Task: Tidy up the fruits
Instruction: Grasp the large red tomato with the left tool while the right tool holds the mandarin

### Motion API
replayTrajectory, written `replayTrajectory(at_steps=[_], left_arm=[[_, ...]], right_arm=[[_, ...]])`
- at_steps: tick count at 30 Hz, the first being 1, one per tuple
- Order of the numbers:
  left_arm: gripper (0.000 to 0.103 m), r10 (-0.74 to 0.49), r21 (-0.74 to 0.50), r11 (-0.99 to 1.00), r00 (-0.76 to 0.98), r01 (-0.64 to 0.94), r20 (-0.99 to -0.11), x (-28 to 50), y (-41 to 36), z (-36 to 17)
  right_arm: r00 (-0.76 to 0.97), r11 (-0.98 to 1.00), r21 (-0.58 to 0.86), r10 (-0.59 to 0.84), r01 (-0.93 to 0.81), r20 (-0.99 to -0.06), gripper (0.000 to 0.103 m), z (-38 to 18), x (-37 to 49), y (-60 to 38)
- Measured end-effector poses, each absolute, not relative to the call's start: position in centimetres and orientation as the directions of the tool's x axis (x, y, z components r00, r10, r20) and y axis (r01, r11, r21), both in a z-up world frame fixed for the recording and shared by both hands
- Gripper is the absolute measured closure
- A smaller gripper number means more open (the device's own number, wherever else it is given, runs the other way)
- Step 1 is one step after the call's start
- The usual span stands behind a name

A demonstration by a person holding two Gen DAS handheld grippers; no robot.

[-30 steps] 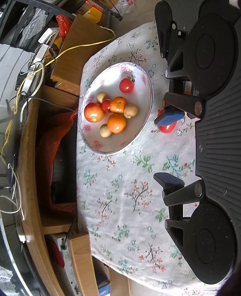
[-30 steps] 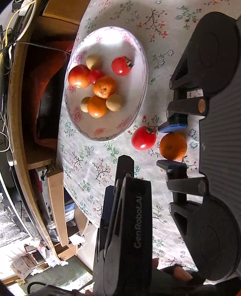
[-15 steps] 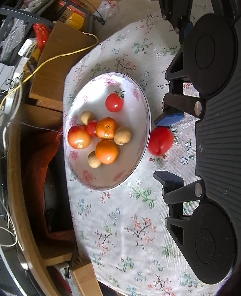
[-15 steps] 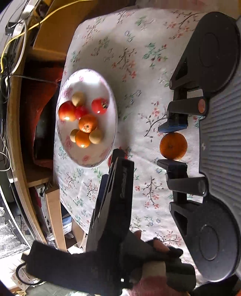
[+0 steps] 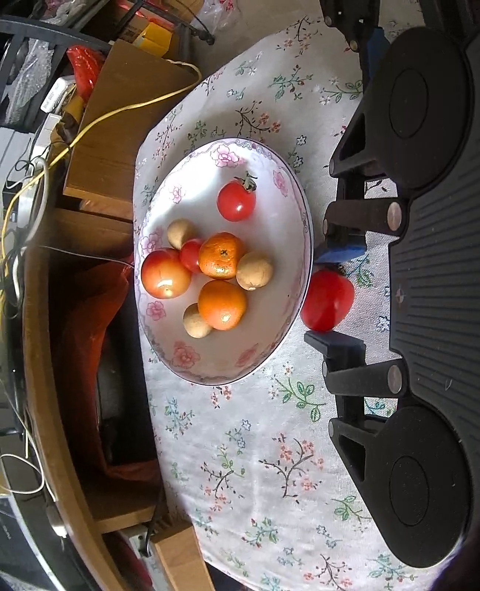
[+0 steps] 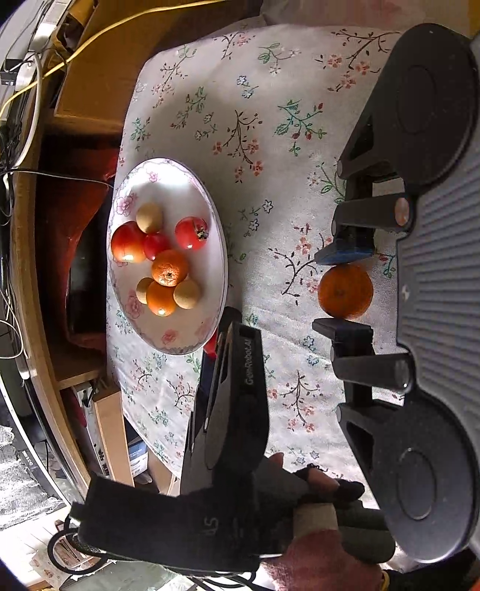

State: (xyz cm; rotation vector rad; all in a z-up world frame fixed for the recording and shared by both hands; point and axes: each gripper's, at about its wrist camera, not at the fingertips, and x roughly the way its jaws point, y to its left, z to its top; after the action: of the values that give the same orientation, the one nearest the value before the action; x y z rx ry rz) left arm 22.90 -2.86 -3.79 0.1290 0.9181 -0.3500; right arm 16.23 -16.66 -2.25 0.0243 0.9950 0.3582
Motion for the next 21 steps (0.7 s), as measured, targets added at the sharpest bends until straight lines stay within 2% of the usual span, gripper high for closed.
replayTrajectory(at_steps=[4, 6, 8, 10, 14, 21], left_arm=[[0.05, -0.248, -0.018, 0.926, 0.572, 0.378, -0.782, 22.6, -2.6, -4.0], [0.041, -0.252, -0.022, 0.927, 0.582, 0.373, -0.773, 22.6, -2.5, -4.2], [0.041, -0.255, -0.02, 0.927, 0.59, 0.374, -0.766, 22.6, -2.6, -4.3], [0.041, -0.251, -0.008, 0.925, 0.595, 0.38, -0.764, 22.6, -2.8, -4.4], [0.057, -0.255, -0.005, 0.92, 0.589, 0.392, -0.767, 22.0, -3.1, -4.2], [0.06, -0.235, 0.014, 0.914, 0.555, 0.406, -0.798, 19.4, -2.3, -3.3]], right_arm=[[0.491, 0.941, 0.185, 0.308, -0.283, -0.815, 0.072, -2.3, 16.2, -17.0], [0.491, 0.942, 0.183, 0.306, -0.282, -0.816, 0.072, -2.4, 16.2, -17.1], [0.486, 0.942, 0.188, 0.307, -0.279, -0.818, 0.072, -2.6, 16.3, -17.2], [0.484, 0.941, 0.195, 0.312, -0.278, -0.817, 0.072, -2.7, 16.4, -17.3], [0.485, 0.941, 0.192, 0.311, -0.28, -0.817, 0.072, -2.7, 16.5, -17.4], [0.498, 0.946, 0.163, 0.289, -0.282, -0.817, 0.072, -2.5, 16.2, -17.2]])
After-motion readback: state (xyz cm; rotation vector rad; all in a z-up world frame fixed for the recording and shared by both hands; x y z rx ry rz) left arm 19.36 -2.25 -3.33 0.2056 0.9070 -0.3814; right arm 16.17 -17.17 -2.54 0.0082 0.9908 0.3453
